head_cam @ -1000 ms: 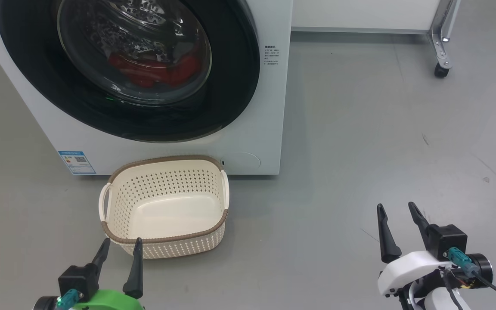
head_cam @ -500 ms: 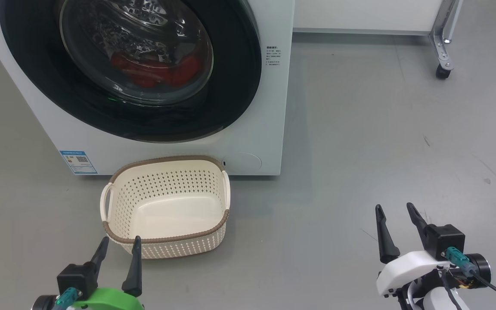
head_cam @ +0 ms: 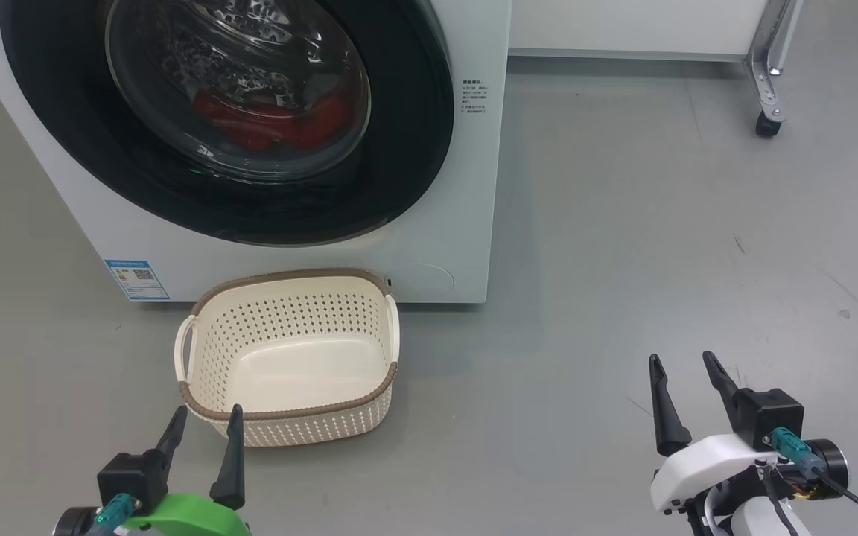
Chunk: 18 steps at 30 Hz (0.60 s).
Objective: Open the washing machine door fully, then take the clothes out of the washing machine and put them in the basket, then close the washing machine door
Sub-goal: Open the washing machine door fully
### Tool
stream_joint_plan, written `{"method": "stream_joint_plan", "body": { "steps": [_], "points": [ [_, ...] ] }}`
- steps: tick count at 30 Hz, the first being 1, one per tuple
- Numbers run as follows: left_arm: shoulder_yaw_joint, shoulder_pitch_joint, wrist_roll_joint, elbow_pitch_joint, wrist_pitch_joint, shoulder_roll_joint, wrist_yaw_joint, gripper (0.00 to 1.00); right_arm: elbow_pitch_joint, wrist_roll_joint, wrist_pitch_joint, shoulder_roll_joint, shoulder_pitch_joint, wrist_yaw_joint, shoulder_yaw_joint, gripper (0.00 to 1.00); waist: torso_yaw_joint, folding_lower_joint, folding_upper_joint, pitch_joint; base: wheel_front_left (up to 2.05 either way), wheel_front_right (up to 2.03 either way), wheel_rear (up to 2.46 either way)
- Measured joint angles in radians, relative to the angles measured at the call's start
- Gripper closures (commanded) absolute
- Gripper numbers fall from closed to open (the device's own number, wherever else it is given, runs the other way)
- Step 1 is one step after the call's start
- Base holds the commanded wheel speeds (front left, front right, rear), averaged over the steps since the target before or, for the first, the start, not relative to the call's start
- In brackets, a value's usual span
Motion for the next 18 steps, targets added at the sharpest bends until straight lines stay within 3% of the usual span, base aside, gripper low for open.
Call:
{"method": "stream_joint_plan", "body": {
  "steps": [12, 18],
  "points": [
    [0.006, -0.026, 0.0, -0.014, 0.0, -0.002, -0.001, 0.0, -0.065, 0.009, -0.017, -0.002, -0.059, 0.002, -0.006, 0.0, 0.01, 0.0, 0.0, 0.048, 0.0, 0.0, 0.0],
    [0.006, -0.055, 0.0, -0.04, 0.0, -0.003, -0.009, 0.0, -0.096, 0.01, -0.017, -0.014, -0.095, 0.029, -0.006, 0.0, 0.019, 0.0, 0.0, 0.093, 0.0, 0.0, 0.0]
  ]
}}
